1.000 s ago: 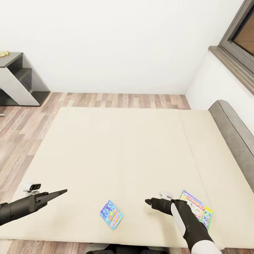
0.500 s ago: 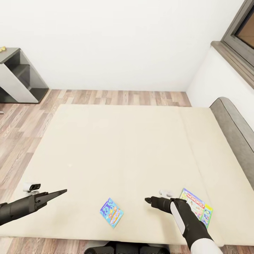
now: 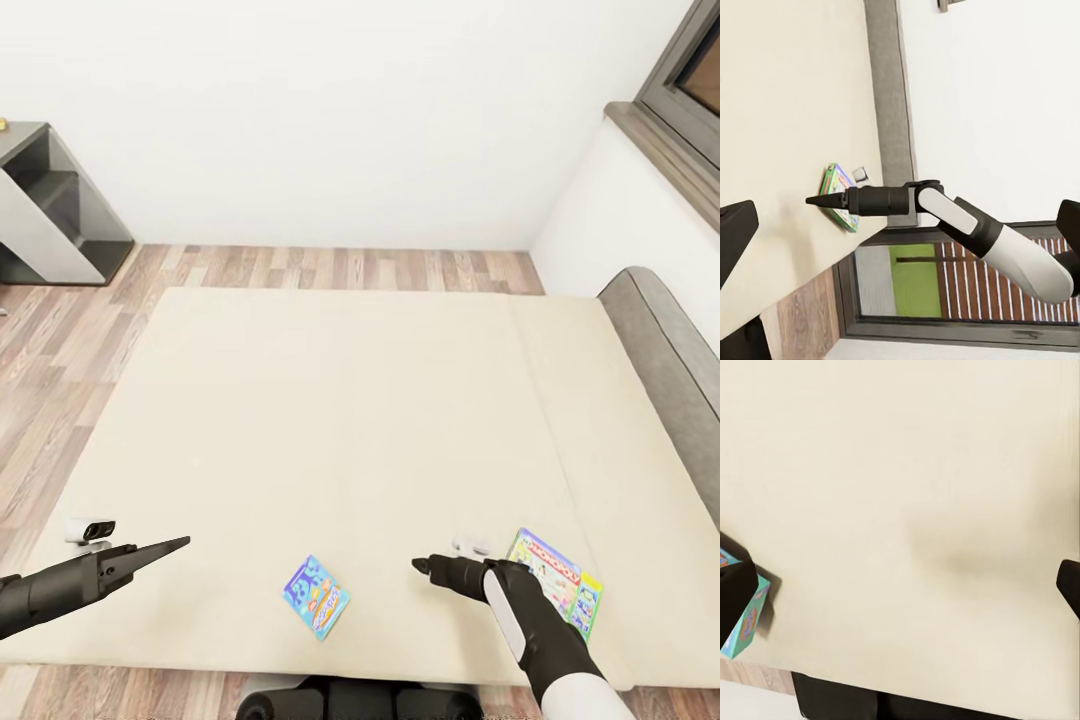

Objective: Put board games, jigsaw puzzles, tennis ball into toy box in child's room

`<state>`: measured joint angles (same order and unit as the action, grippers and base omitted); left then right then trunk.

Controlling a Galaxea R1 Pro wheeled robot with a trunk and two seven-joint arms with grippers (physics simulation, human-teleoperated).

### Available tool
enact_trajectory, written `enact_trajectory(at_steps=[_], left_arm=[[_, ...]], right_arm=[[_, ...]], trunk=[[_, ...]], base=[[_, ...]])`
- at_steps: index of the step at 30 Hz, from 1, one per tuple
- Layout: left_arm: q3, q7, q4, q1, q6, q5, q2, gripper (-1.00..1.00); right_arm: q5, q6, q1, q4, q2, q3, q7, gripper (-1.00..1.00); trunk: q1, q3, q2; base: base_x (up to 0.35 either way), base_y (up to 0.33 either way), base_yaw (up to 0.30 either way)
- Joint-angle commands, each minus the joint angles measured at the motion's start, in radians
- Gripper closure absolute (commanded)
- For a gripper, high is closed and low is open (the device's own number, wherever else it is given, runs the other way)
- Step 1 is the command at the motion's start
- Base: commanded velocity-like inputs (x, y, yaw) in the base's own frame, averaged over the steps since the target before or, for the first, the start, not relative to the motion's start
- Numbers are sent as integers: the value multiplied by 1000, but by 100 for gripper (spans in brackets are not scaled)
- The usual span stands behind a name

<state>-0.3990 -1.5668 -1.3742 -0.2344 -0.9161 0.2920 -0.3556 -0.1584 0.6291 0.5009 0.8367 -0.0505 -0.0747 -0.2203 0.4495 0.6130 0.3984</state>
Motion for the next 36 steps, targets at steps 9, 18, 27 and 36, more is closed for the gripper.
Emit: enact_trajectory(at_steps=[9,18,27,36], left_arm=[[2,-4,0,0,-10,-1,1,-100],[2,-4,0,0,-10,-1,1,-100],[-2,-4,0,0,-10,-1,0,-100],[-3,-4,0,0,-10,-2,0,-100]], right_arm=[[-2,9,24,4,4,-5,-4,-100],[-9,9,31,2,6,-7,-4,-100],[-14,7,31,1,4,-13,-4,-100],[-15,5,30,-3,5,-13,-3,-100]], trunk=[[0,16,2],[0,31,2],[0,41,2],[0,42,2]], base=[[0,0,0],[0,0,0],[0,0,0],[0,0,0]])
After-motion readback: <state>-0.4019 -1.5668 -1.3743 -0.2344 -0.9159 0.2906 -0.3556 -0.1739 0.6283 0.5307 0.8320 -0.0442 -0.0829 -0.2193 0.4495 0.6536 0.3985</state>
